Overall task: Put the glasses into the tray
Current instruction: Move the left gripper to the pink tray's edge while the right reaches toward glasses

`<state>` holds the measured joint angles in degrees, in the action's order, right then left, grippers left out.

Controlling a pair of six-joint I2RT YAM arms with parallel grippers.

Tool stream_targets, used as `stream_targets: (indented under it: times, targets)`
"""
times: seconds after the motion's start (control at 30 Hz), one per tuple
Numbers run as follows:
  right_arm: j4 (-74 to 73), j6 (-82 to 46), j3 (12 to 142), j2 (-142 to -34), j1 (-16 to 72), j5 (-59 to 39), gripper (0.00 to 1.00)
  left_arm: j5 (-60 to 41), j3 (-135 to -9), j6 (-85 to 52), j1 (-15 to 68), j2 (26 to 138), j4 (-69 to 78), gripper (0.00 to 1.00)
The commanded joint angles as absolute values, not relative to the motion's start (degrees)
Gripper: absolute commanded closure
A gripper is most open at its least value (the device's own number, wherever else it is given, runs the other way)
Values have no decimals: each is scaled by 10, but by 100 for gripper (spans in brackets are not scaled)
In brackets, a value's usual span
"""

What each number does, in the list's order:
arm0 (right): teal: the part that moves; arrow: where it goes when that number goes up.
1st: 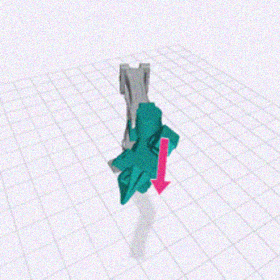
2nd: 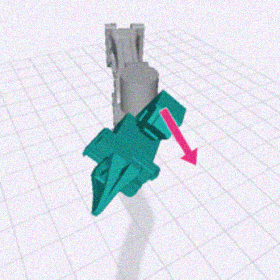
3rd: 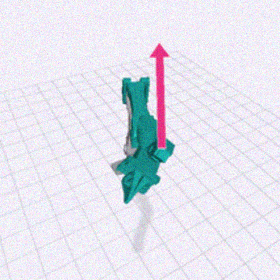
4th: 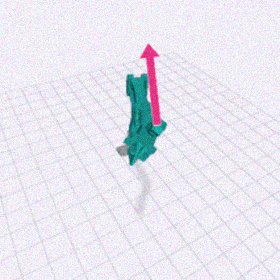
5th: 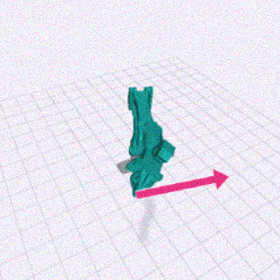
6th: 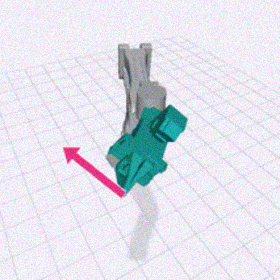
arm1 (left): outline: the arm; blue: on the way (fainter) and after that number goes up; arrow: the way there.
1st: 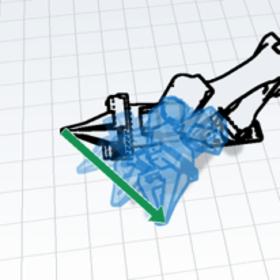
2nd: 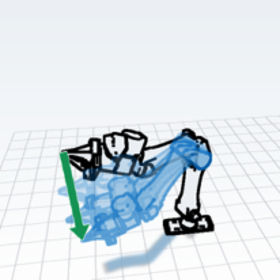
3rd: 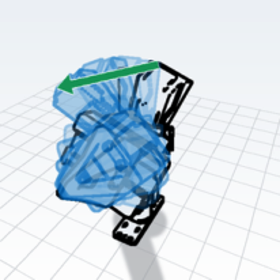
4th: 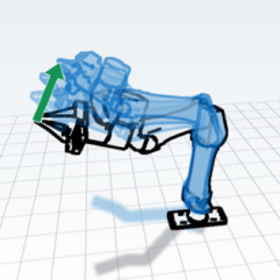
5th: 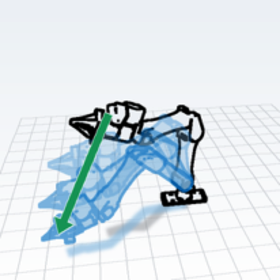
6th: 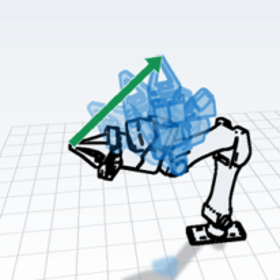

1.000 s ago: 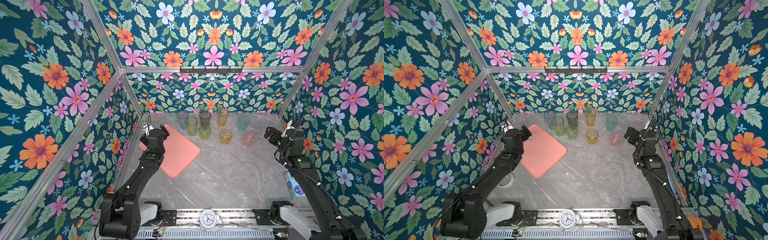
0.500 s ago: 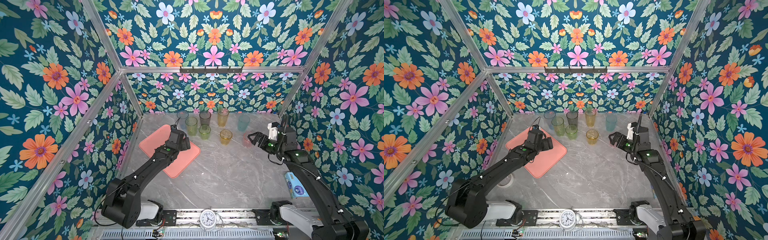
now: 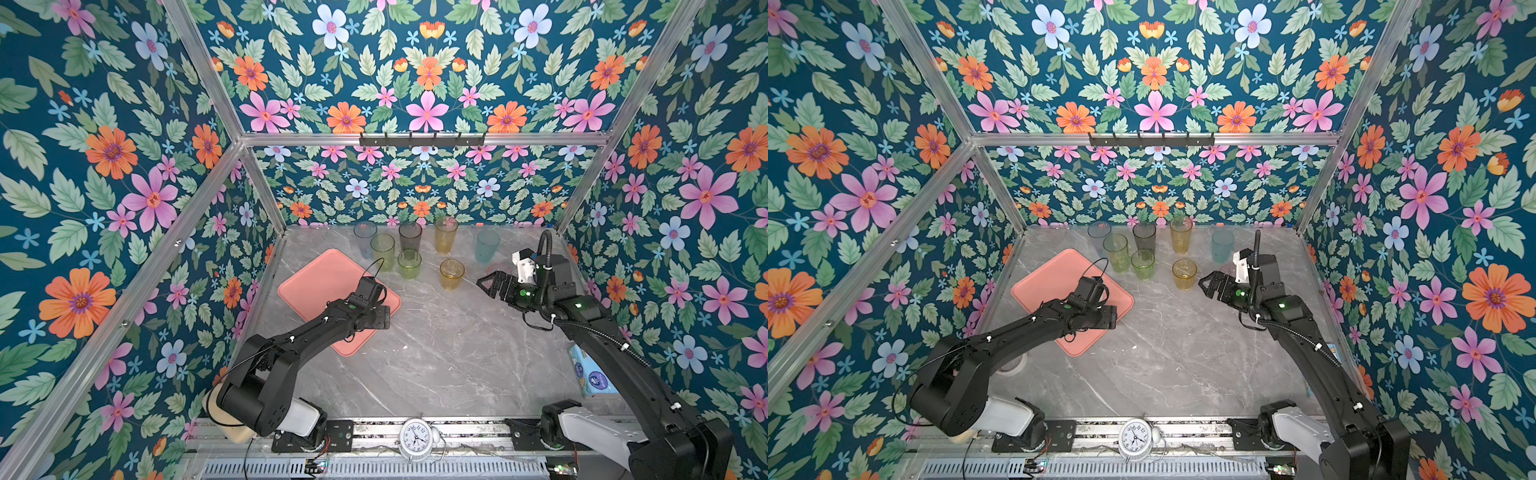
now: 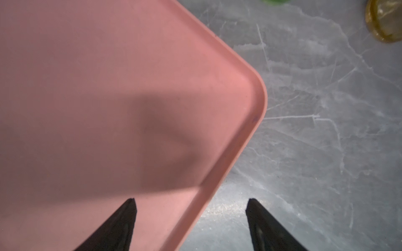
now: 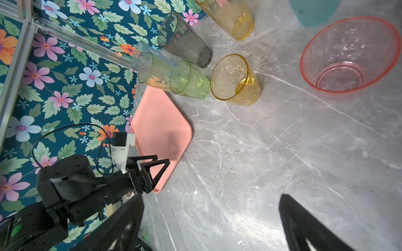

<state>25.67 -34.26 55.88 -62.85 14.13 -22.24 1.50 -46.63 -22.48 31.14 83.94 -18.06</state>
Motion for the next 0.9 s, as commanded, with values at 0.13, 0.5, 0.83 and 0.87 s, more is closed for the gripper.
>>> stream_targets:
  times: [0.13,0.5,0.83,0.87]
  targets:
    - [226,-356,553,-626,155,-213,3,0,-461,-237,325,843,-215,19]
    - [211,-361,544,-633,167,-222,3,-4,-469,-266,341,855,-256,20]
    - [205,-364,535,-634,169,-222,4,-23,-445,-276,345,861,-244,19]
    - [204,-364,534,-634,168,-221,4,-27,-443,-280,345,858,-241,19]
